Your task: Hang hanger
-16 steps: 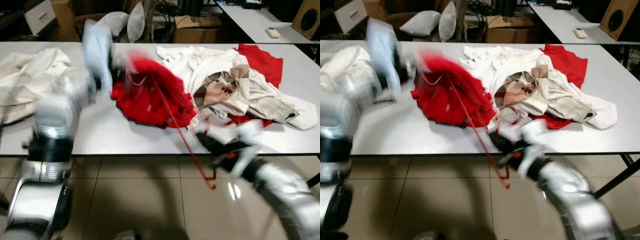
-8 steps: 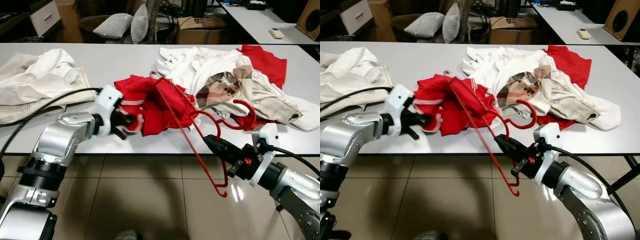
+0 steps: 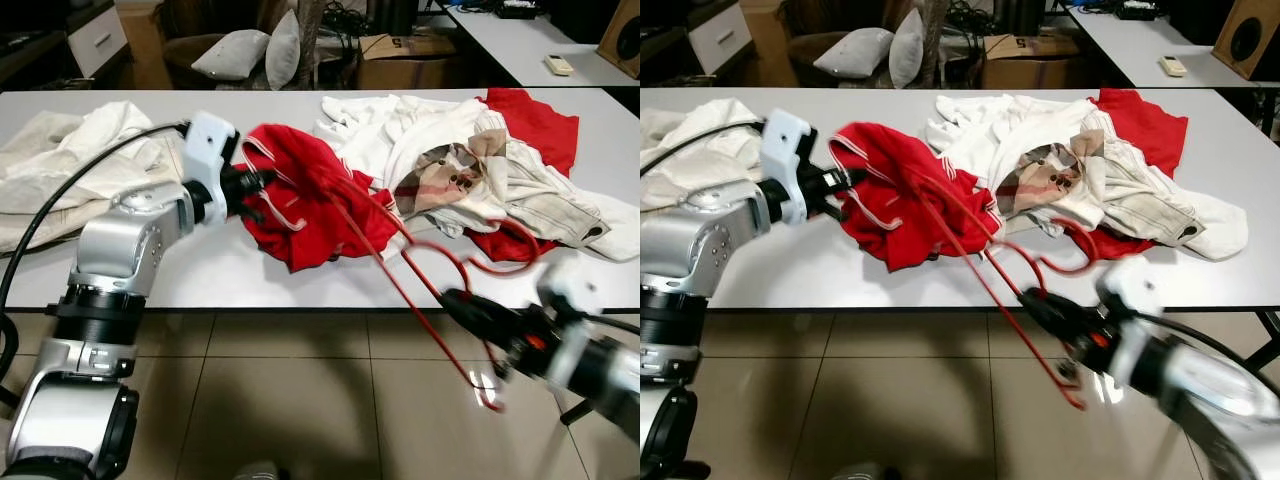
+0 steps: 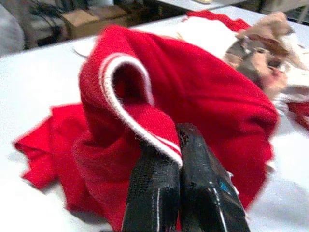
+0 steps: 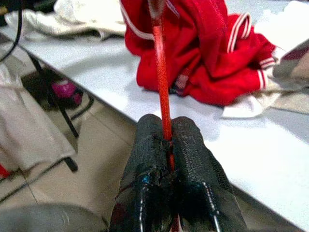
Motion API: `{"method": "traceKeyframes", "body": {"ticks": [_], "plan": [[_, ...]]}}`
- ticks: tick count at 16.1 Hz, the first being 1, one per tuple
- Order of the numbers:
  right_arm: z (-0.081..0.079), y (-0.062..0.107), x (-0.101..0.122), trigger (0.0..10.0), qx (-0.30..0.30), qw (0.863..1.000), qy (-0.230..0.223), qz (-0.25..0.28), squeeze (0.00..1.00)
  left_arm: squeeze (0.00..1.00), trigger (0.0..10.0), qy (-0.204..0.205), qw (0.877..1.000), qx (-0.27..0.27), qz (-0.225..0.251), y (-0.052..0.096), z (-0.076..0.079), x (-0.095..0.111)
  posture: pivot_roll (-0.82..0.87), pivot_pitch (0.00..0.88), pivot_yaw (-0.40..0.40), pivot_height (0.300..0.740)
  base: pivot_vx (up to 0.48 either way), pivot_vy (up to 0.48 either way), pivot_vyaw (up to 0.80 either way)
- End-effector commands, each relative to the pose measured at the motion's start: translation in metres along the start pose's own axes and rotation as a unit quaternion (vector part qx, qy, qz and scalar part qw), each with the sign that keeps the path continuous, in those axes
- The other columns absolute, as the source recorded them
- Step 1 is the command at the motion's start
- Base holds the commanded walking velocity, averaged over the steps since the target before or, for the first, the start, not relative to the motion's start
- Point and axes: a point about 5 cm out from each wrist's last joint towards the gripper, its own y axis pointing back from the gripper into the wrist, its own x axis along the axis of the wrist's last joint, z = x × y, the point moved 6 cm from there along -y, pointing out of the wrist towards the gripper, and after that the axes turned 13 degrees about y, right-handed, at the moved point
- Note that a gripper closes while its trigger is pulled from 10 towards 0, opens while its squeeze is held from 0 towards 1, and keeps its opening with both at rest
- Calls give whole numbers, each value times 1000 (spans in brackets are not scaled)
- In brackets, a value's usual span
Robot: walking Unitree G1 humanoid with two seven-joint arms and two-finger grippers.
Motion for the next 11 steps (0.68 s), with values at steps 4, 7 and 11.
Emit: {"method": "traceKeyframes", "body": {"ticks": [4,7,11], "plan": [[18,-5,-5,10000,-25,997,59,-44,0,0,0,-95,994,-53,16,1,26,29,18,0,85,740,0,0,0],[23,-19,-4,10000,-10,993,99,-55,0,0,0,-136,984,-113,-9,7,47,26,28,0,75,740,0,0,0],[25,-37,0,10000,27,988,140,-56,0,0,0,-162,980,-110,-22,8,49,19,38,0,54,740,0,0,0]]}}
